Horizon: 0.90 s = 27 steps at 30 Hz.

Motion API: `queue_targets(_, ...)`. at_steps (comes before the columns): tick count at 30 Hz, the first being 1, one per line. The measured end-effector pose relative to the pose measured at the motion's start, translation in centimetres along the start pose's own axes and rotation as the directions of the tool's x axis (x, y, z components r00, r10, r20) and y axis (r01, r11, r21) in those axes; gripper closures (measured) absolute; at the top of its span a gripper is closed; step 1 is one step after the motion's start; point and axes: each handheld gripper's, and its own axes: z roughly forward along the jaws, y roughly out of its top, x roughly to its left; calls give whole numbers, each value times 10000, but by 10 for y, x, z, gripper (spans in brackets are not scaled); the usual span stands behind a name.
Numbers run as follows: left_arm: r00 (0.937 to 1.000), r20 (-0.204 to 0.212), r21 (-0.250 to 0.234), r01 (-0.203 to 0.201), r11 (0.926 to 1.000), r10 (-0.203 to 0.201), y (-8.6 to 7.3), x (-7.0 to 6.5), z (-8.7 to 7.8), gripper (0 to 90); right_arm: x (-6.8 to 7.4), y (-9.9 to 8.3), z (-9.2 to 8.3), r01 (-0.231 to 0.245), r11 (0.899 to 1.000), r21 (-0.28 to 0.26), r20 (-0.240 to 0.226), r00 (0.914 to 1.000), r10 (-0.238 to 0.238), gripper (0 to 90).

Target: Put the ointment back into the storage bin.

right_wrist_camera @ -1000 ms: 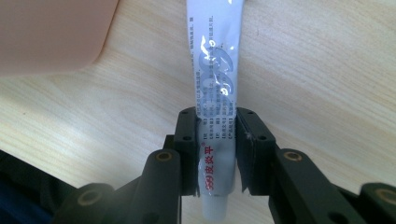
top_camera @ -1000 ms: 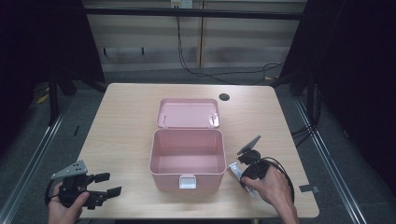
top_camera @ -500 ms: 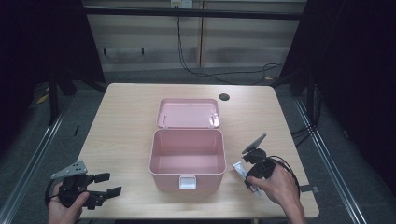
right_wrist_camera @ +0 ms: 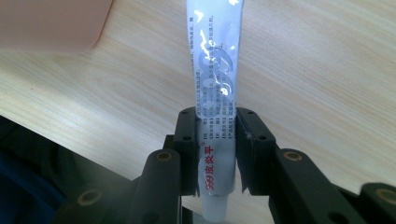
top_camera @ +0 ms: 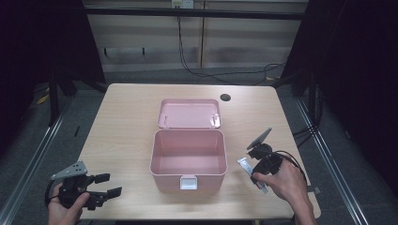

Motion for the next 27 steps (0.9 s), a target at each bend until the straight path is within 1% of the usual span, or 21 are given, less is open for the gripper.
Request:
queue_targets(5, 10000, 0, -44, 44, 10000, -44, -1, 0, -1, 188, -2, -1, -5, -60, 10000, 17, -2, 10000, 60, 721)
queue_targets(11, 10000, -24, 1, 2, 10000, -2, 0, 0, 0, 189, -6, -1, -19, -132, 9998, -146, 121, 9998, 134, 721)
queue_targets(18, 10000, -25, -3, 11, 10000, -11, 0, 0, 0, 188, -7, -1, -31, 45, 9996, -278, 126, 9999, -42, 720)
queue_targets(20, 10000, -25, 17, 7, 10000, -7, 0, 0, 0, 188, -9, 0, -34, 107, 9995, -313, 22, 9999, -106, 720)
queue_targets(27, 10000, -7, -4, 26, 10000, -26, 0, 0, 0, 188, -11, 0, -47, 122, 9987, -498, -26, 9999, -123, 720)
